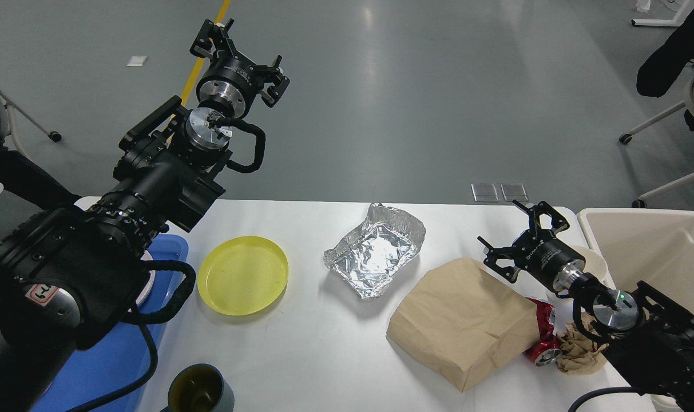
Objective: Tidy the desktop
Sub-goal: 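Raise the left arm up and away from the table, then lower the left gripper toward the dark green cup near the tray, then grasp the dark green cup with the left gripper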
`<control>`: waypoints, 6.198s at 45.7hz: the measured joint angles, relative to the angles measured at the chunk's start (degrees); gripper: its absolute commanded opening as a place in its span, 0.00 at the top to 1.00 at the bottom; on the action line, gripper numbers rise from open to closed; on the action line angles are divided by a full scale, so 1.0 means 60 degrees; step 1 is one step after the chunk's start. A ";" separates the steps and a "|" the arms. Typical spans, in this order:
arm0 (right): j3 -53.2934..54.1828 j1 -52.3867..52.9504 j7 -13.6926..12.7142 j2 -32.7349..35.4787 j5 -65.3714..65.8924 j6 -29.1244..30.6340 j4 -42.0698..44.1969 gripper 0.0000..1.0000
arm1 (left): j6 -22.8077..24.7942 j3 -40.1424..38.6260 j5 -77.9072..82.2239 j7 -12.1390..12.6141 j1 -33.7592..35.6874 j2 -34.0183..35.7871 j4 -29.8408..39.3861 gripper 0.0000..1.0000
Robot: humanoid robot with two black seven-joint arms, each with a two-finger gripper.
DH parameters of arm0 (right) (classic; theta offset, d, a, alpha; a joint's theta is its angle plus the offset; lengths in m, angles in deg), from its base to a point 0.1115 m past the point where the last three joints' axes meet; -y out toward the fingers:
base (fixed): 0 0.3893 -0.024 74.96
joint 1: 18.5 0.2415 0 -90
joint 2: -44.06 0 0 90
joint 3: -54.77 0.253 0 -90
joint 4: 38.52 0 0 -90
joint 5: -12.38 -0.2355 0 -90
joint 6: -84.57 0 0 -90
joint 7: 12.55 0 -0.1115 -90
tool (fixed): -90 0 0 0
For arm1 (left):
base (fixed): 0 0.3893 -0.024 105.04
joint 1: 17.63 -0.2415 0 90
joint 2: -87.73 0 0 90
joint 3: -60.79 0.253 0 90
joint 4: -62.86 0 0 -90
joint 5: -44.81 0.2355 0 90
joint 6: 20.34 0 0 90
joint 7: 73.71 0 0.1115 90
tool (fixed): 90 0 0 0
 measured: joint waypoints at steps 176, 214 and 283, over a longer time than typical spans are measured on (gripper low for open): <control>0.0000 -0.0010 -0.0003 0.0000 0.0000 0.0000 0.0000 0.00 | 0.7635 2.0268 0.1867 0.3734 0.8712 0.2375 1.2639 0.04; 0.0000 -0.0006 -0.0002 0.0000 0.0000 0.0000 0.0000 0.00 | 0.4074 2.0198 0.2271 0.3664 0.5195 0.1821 1.2547 0.04; 0.0000 -0.0008 -0.0001 0.0000 0.0000 0.0000 0.0000 0.00 | 0.3103 1.9642 0.1956 0.3554 0.2865 0.1367 1.1496 1.00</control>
